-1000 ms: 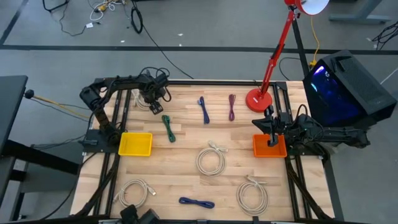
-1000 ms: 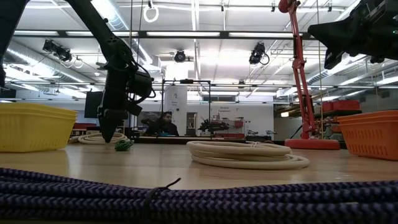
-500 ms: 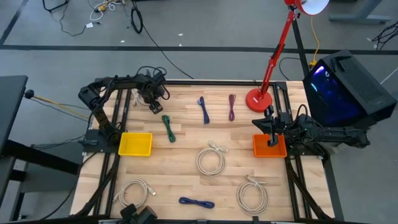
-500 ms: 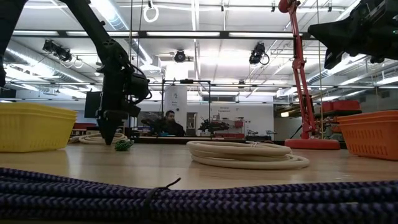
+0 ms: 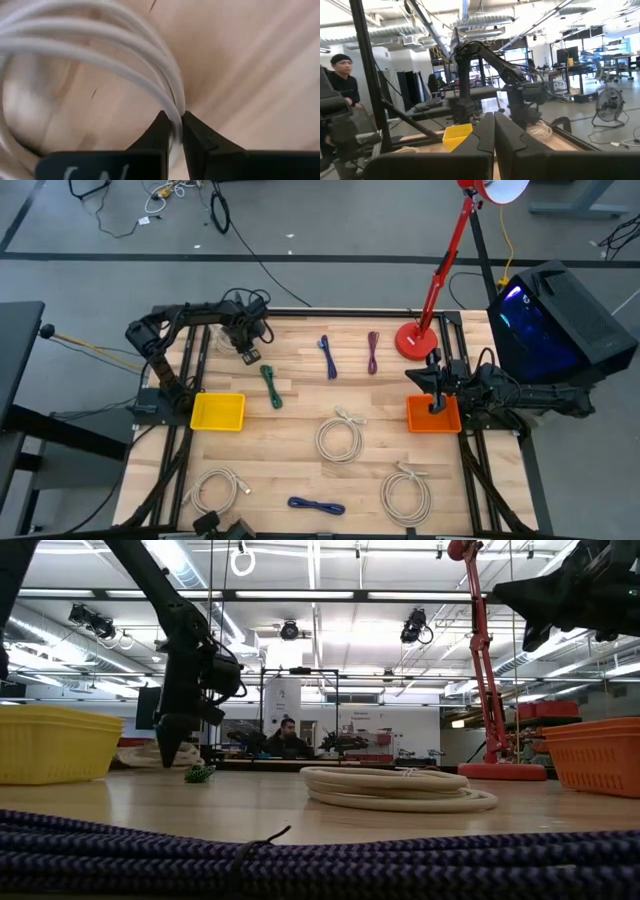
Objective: Pick & Place USB Port
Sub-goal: Put the brown HDMI cable into the yellow basket
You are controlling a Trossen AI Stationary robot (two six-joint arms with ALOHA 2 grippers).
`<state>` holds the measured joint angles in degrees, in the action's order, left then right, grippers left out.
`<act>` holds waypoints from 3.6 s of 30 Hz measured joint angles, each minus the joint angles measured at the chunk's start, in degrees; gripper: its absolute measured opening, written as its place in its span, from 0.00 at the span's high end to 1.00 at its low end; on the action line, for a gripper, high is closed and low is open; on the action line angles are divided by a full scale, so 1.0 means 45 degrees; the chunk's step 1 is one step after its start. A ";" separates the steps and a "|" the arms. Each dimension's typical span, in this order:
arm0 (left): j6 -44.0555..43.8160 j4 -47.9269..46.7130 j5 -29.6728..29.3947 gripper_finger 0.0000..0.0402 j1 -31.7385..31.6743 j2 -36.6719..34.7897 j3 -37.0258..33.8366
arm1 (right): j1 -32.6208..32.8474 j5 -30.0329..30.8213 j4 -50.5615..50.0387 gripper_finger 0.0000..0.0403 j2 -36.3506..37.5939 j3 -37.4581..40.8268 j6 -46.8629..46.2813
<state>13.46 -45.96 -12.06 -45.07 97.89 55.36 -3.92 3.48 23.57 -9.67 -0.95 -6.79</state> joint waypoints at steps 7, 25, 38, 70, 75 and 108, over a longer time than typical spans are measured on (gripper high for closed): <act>-0.1074 -0.2216 -0.0738 0.93 0.1469 -0.2058 0.0232 | 0.0000 0.0280 -0.0097 0.98 0.0000 0.0000 0.0082; -0.8129 -0.7680 0.0155 0.93 0.7737 -0.7810 0.0714 | 0.0000 0.1474 -0.0277 0.98 0.0004 0.0000 0.0661; -1.0488 -0.6947 0.1660 0.93 1.1108 -0.6169 0.0780 | 0.0000 0.1474 -0.0291 0.98 0.0000 0.0002 0.0641; -1.4037 -0.7655 0.2415 0.93 1.4084 -0.3515 0.0479 | 0.0000 0.1328 -0.0891 0.98 0.0000 0.0000 0.0802; -1.3524 -0.7389 0.2000 0.93 1.3968 -0.2801 0.0074 | 0.0000 0.1328 -0.0986 0.98 0.0000 0.0005 0.0797; -1.3798 -0.7168 0.1722 0.61 1.3958 -0.2711 -0.0303 | 0.0000 0.1328 -0.1565 0.98 0.0000 0.0001 0.0637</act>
<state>-48.63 -78.22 -4.31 17.74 85.69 54.00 -3.92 9.45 16.53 -9.67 -0.95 -3.92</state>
